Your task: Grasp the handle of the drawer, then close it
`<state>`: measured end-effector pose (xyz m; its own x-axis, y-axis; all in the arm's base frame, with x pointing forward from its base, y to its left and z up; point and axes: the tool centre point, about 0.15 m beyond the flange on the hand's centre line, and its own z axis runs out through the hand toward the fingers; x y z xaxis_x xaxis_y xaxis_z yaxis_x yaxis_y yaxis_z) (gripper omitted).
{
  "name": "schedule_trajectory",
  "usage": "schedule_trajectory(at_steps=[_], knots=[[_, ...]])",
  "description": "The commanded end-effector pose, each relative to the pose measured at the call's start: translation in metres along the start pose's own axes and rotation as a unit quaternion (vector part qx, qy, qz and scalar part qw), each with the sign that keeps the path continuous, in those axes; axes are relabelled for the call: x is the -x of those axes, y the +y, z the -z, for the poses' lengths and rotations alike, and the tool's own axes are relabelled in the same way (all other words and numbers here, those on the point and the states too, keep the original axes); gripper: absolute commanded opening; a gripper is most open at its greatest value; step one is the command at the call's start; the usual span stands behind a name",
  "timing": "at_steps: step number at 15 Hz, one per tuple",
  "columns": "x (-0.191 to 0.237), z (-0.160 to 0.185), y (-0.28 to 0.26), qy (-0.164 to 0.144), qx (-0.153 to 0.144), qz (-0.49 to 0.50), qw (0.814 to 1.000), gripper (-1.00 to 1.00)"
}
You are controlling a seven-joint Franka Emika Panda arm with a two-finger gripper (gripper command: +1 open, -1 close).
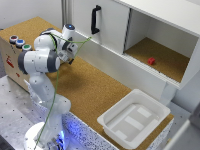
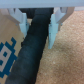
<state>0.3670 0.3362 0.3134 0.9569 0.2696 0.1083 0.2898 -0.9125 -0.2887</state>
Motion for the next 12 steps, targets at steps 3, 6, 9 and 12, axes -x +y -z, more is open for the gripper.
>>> schedule_trajectory(at_steps=[3, 6, 9, 12], knots=[[-0.001, 0.071, -0.021, 0.052, -0.039, -0.018, 0.998, 1.00], [0.007, 0.099, 0.000, 0.065, -0.044, -0.052, 0.996, 1.00], [0.020, 0.125, 0.019, 0.081, -0.015, -0.069, 0.994, 1.00], [0.027, 0.146, 0.036, 0.089, 0.025, -0.078, 0.993, 1.00]])
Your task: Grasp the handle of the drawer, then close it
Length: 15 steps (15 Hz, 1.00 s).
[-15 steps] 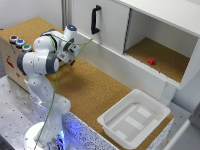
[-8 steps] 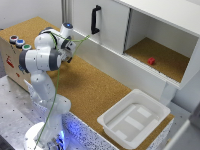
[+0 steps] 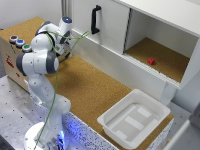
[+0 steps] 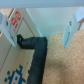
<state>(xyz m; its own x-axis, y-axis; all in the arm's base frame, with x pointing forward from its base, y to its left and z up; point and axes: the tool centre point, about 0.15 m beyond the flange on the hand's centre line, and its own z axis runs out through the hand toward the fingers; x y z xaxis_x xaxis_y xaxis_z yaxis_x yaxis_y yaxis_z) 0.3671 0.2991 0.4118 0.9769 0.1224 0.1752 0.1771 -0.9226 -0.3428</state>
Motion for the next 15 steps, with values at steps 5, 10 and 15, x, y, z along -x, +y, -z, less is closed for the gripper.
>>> schedule_trajectory(at_steps=[5, 10, 15], knots=[[0.002, 0.103, 0.064, 0.050, 0.102, -0.047, 0.992, 1.00], [-0.027, 0.156, 0.089, 0.061, 0.150, -0.058, 0.985, 1.00], [-0.077, 0.200, 0.091, 0.065, 0.184, -0.027, 0.980, 1.00]])
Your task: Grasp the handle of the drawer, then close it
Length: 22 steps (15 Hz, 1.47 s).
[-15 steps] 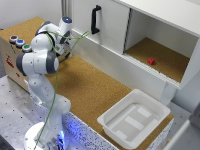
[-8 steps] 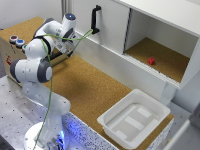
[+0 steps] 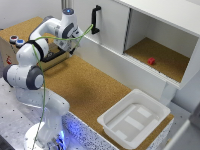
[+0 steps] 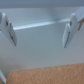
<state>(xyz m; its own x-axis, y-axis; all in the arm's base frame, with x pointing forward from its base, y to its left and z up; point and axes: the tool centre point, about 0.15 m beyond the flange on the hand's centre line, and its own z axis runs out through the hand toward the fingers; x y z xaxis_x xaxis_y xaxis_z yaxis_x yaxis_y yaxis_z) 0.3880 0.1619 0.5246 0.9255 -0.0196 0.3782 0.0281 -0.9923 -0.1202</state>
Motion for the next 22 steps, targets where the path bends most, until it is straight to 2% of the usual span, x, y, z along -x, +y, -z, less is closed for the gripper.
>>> schedule_trajectory(at_steps=[1, 7, 12, 16, 21, 22], knots=[[-0.076, 0.038, 0.003, -0.043, 0.057, 0.034, 0.997, 1.00], [-0.140, 0.025, 0.001, -0.046, 0.051, 0.041, 0.997, 1.00], [-0.183, 0.005, -0.012, -0.032, 0.077, 0.033, 0.996, 1.00], [-0.184, 0.002, -0.031, -0.002, 0.096, 0.053, 0.994, 1.00], [-0.181, 0.003, -0.030, 0.020, 0.093, 0.046, 0.994, 1.00], [-0.181, 0.004, -0.030, 0.030, 0.092, 0.043, 0.994, -1.00]])
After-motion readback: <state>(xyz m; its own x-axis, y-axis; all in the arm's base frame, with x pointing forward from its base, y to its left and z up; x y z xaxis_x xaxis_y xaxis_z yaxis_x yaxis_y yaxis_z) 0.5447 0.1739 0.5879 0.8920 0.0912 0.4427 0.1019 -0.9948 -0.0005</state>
